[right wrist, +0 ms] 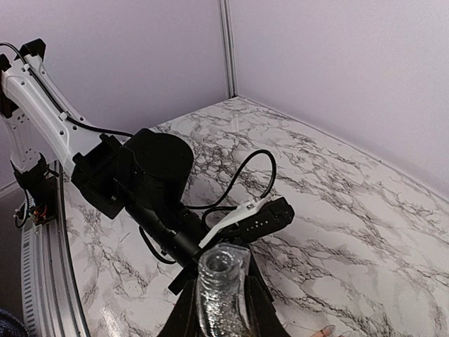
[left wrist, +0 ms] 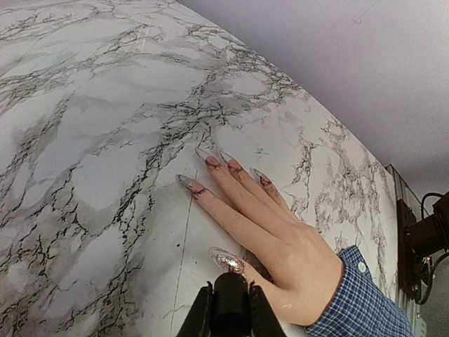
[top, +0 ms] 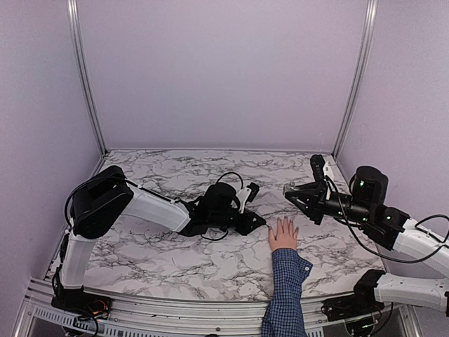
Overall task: Paint the nails
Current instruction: Paint the nail with the hand.
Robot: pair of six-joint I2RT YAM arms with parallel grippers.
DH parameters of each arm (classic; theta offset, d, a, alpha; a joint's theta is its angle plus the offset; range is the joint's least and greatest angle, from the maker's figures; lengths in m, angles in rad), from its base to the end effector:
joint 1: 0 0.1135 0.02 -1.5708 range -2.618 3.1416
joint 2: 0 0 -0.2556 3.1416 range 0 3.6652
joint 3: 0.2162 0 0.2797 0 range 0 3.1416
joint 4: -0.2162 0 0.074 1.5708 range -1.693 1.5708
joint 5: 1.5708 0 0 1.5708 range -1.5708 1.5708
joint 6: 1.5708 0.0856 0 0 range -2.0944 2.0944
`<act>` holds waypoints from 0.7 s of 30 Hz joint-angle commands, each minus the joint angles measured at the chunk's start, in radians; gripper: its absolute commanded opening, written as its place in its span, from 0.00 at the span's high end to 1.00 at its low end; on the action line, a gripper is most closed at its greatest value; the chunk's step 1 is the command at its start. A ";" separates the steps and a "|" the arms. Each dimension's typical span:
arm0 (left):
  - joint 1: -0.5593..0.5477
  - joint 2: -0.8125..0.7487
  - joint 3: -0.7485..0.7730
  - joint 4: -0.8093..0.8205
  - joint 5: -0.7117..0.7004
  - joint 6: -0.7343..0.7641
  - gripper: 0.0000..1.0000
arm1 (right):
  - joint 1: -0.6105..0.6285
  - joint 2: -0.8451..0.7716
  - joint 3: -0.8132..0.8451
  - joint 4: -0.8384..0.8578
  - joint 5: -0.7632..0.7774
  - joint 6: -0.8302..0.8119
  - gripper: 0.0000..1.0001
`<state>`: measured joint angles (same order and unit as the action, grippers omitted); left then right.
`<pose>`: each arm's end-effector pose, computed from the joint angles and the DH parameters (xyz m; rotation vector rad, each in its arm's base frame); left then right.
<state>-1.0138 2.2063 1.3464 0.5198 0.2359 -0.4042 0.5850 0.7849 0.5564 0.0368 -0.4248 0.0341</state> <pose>0.2704 -0.4721 0.0989 0.7897 1.9300 -1.1433 0.2040 0.1774 0.2617 -0.7934 1.6366 0.8176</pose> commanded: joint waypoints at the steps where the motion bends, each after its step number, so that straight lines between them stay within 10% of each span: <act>1: -0.002 0.024 0.022 0.027 0.019 -0.005 1.00 | -0.009 -0.010 0.006 0.030 0.008 0.009 1.00; 21: -0.002 0.040 0.036 0.027 0.016 -0.008 1.00 | -0.008 -0.009 0.004 0.030 0.011 0.008 1.00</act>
<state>-1.0138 2.2330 1.3575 0.5201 0.2462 -0.4118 0.5850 0.7849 0.5564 0.0368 -0.4236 0.0341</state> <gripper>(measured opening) 0.133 0.153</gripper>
